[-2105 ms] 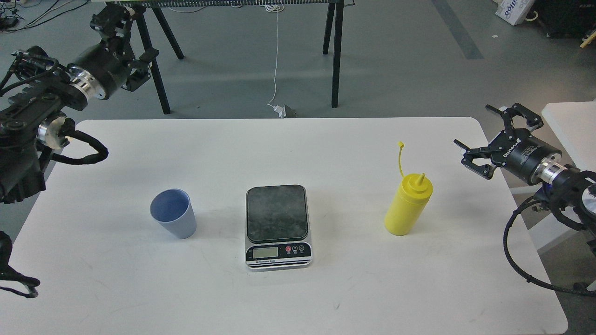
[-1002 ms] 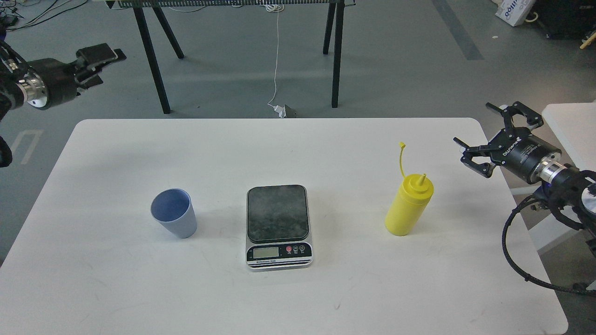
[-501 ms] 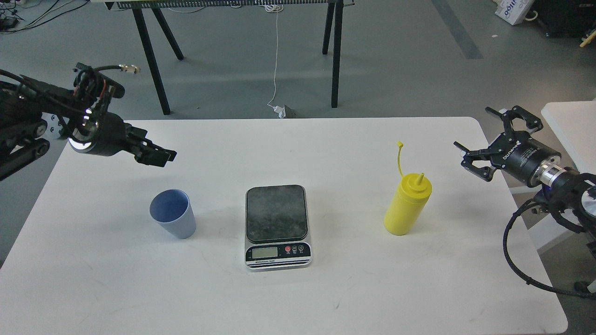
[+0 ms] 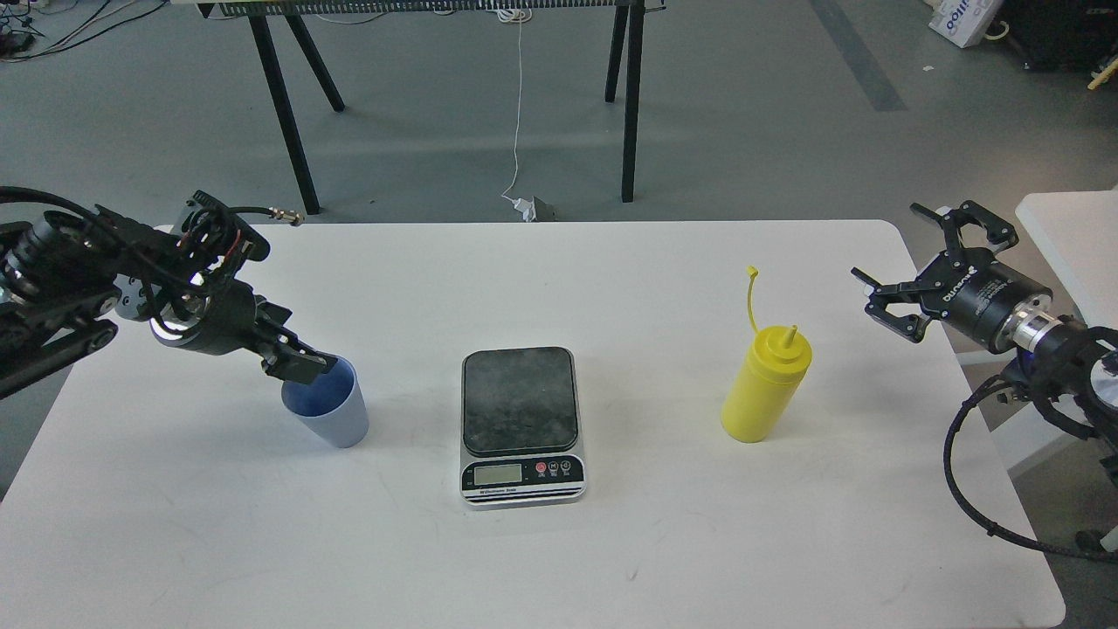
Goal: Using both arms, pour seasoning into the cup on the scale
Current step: 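Lower the left gripper onto the blue cup and grasp it, then lift the blue cup with the left gripper toward the scale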
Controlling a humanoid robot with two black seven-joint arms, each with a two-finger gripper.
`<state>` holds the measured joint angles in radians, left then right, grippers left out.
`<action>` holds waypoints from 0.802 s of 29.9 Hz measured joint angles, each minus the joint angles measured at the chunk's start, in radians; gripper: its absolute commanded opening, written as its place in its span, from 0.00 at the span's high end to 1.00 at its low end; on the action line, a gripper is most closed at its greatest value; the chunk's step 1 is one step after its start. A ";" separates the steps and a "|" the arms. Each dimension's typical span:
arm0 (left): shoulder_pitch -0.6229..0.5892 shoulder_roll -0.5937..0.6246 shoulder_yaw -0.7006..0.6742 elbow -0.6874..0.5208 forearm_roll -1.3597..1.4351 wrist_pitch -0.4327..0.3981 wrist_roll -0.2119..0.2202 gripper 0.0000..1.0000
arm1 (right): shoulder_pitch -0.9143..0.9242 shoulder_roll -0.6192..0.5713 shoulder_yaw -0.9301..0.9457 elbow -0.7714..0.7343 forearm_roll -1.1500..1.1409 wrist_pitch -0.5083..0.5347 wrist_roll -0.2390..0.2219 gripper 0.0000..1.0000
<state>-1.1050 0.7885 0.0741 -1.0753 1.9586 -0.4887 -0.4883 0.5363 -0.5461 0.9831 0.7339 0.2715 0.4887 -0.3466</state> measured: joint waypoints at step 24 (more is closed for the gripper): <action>0.062 -0.041 -0.001 0.067 -0.012 0.000 0.000 0.45 | -0.014 -0.007 -0.001 -0.002 0.000 0.000 0.000 0.04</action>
<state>-1.0432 0.7473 0.0736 -1.0081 1.9467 -0.4887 -0.4887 0.5223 -0.5535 0.9817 0.7316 0.2715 0.4887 -0.3467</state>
